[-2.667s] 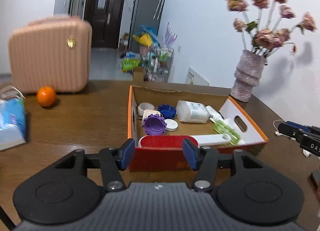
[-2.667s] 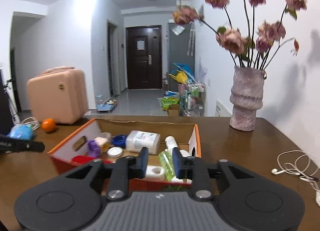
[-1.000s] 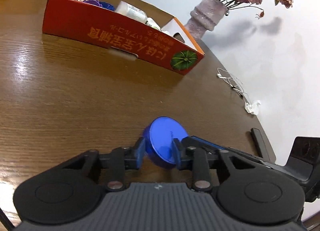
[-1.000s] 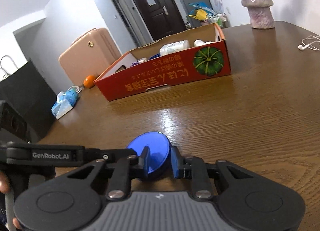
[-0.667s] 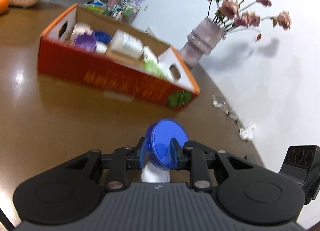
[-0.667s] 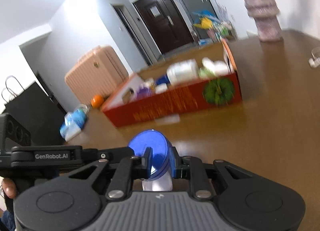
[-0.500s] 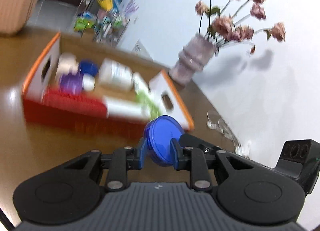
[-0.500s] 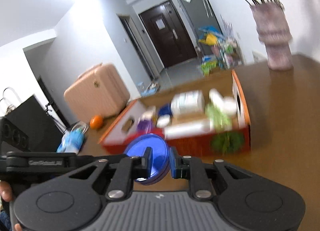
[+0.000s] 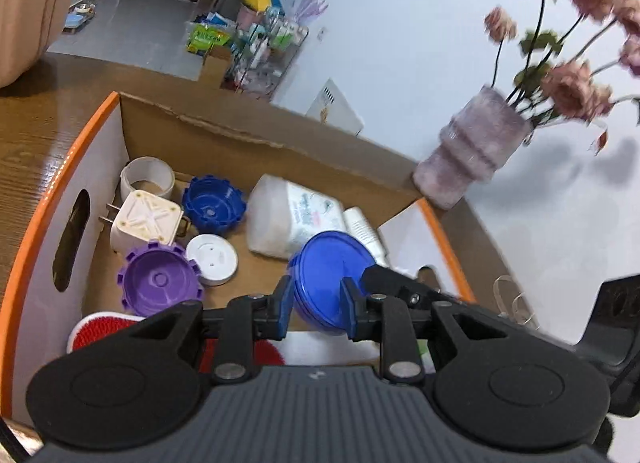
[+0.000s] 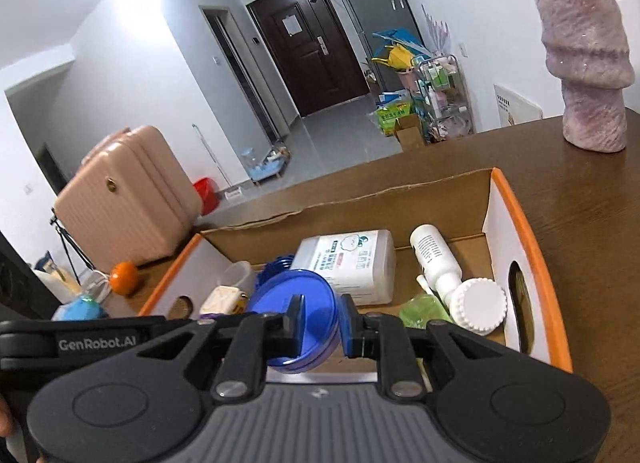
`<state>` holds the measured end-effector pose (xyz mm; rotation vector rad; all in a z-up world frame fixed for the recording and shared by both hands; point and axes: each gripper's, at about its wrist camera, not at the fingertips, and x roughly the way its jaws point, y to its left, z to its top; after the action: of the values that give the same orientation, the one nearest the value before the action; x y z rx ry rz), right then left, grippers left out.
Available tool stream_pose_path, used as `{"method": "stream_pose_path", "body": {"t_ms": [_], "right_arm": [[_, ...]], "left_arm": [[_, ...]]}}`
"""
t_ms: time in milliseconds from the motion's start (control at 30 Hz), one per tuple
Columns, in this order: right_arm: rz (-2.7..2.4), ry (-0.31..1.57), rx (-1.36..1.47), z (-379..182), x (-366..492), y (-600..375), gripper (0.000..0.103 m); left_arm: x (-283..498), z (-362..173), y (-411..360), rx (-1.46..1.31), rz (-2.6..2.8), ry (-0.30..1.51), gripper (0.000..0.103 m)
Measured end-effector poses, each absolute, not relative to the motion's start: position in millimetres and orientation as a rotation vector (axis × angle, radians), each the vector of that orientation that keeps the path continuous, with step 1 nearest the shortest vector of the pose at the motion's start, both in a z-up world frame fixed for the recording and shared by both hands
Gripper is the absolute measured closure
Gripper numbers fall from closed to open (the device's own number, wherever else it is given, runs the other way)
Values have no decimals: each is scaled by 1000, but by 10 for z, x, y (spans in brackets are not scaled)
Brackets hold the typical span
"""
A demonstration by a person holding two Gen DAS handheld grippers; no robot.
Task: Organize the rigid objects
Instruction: 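Carry the blue lid into the box and open both tools, then move both tools back toward the white ribbed cap on the table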
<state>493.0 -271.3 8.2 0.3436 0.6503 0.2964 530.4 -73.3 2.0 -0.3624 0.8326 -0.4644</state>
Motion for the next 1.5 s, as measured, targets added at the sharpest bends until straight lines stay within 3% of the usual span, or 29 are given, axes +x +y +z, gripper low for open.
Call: {"method": "stream_pose_path", "body": {"t_ms": [300, 467, 600, 667, 767, 867, 1200, 1500], "right_arm": [[326, 673, 347, -75, 4984, -2582, 81], [310, 595, 343, 125, 4775, -2663, 82], [314, 581, 291, 260, 4426, -2723, 72], [317, 577, 214, 334, 4154, -2719, 69], [337, 574, 97, 381, 3680, -2670, 57], [366, 592, 19, 335, 3187, -2623, 55], [376, 673, 128, -28, 1987, -2630, 55], [372, 678, 138, -182, 1318, -2603, 55]], "left_arm": [[5348, -76, -671, -345, -386, 835, 72], [5134, 94, -594, -318, -370, 768, 59], [4722, 200, -458, -258, -368, 760, 52], [4447, 268, -414, -211, -378, 752, 41], [3916, 340, -322, -152, -409, 724, 29], [3396, 331, -290, -107, -445, 710, 22], [2164, 2, -380, -136, -407, 740, 23], [1579, -56, -393, -114, -376, 730, 24]]}}
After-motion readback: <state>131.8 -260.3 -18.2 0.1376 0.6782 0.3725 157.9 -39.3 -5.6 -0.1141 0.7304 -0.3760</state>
